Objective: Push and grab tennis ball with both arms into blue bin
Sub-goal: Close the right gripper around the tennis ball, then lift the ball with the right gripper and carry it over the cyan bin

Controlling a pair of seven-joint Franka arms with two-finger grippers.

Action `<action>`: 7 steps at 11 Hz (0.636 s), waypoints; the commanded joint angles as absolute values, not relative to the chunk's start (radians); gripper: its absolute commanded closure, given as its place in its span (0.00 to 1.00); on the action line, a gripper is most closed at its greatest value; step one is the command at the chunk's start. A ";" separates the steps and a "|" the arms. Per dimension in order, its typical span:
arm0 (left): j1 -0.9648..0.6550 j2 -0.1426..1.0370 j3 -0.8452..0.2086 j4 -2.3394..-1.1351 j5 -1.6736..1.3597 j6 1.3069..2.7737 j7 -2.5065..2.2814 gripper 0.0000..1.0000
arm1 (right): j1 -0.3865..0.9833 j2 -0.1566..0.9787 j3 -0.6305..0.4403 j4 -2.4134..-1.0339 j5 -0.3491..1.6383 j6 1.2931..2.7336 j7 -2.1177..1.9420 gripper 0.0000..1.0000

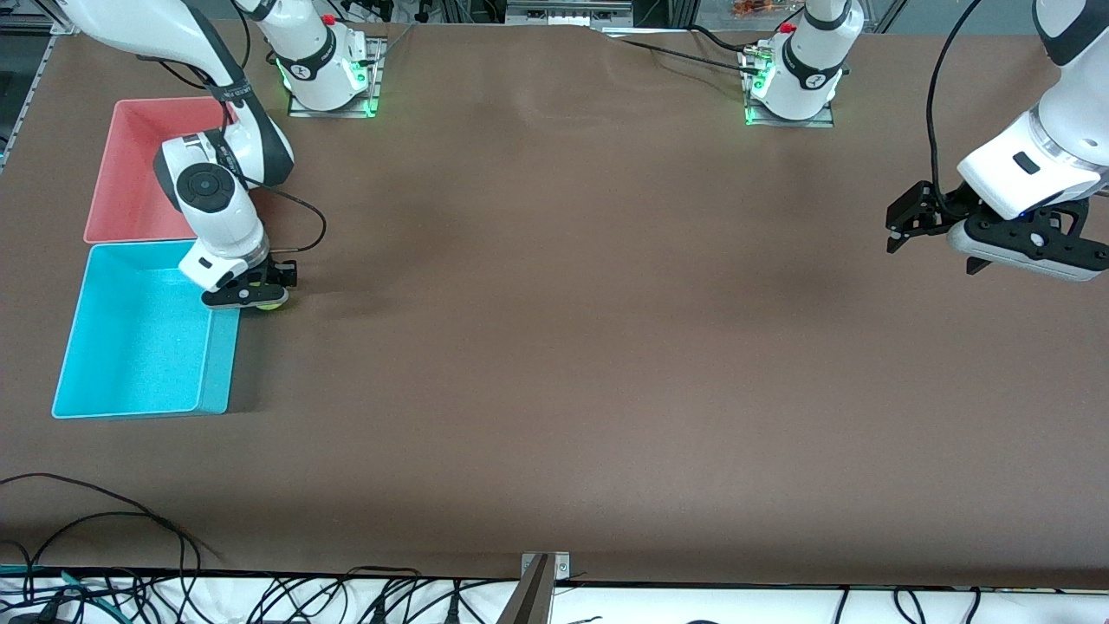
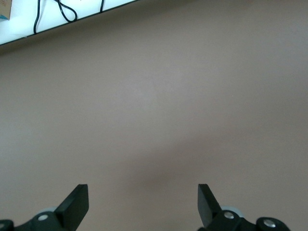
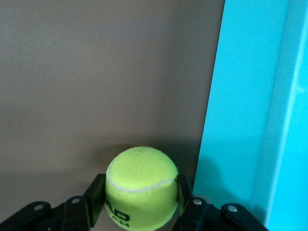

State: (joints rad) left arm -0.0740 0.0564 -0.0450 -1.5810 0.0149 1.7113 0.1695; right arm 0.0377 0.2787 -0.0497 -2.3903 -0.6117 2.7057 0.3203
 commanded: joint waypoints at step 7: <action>-0.041 0.055 -0.049 -1.531 -0.002 1.661 0.164 0.00 | 0.046 0.307 0.029 -2.222 -0.603 2.507 0.341 0.51</action>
State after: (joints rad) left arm -0.0563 0.0552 -0.0410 -1.5509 0.0149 1.6840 0.1671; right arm 0.0434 0.2969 -0.0174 -2.3018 -0.6117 2.6256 0.3203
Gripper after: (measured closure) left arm 0.000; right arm 0.361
